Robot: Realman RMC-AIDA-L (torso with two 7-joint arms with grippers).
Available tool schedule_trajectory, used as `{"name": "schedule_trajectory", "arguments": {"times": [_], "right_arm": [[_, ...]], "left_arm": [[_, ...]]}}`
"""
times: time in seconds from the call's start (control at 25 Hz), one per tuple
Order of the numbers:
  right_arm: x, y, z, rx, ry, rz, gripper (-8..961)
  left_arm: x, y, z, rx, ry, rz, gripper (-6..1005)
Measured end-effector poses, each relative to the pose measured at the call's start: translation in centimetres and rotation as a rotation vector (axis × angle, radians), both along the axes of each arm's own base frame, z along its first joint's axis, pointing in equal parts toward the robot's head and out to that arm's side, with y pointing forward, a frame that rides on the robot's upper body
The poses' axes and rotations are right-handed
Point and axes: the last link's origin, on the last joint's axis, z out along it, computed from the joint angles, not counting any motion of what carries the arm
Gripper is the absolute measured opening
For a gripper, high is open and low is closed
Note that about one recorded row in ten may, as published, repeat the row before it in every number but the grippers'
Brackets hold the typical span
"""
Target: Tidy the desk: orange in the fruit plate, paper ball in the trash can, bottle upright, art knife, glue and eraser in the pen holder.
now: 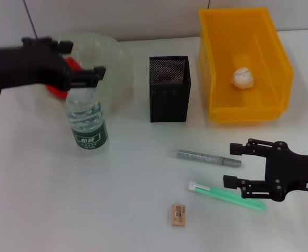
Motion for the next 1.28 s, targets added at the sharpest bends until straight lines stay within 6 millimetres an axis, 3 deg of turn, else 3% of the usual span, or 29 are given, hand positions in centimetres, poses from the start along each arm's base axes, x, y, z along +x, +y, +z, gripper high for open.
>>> {"name": "schedule_trajectory", "arguments": {"times": [0.12,0.32,0.56,0.8,0.88,0.96,1.04,1.08,1.16,1.28], "right_arm": [[0.0,0.0,0.1,0.004,0.001,-0.001,789],[0.0,0.2,0.5,0.026,0.013,-0.006,789],[0.3,0.1,0.8,0.046,0.019,-0.020,788],[0.6,0.2,1.8,0.085,0.021,-0.033,788],[0.6,0.3,2.2,0.096,0.024,-0.032,788],[0.6,0.3,2.4,0.102,0.025,-0.033,788],[0.6,0.3,2.7,0.107,0.027,-0.033,788],[0.6,0.3,2.7,0.107,0.027,-0.033,788],[0.7,0.2,3.0,0.111,0.029,-0.033,788],[0.7,0.2,3.2,0.116,0.028,-0.033,788]], "left_arm": [[1.1,-0.3,0.6,0.004,-0.067,-0.074,871],[2.4,-2.3,1.0,-0.001,-0.204,-0.289,870],[1.3,-4.8,-0.7,-0.062,-0.282,-0.446,870],[-1.6,-6.9,-5.0,-0.175,-0.317,-0.517,869],[-4.0,-7.4,-7.1,-0.190,-0.327,-0.502,869],[-4.7,-7.4,-7.6,-0.181,-0.332,-0.505,869],[-7.0,-7.7,-8.9,-0.149,-0.347,-0.502,869],[-7.0,-7.7,-8.9,-0.149,-0.347,-0.502,868],[-9.0,-7.9,-9.8,-0.132,-0.358,-0.492,868],[-10.2,-8.0,-10.4,-0.140,-0.372,-0.455,868]]}}
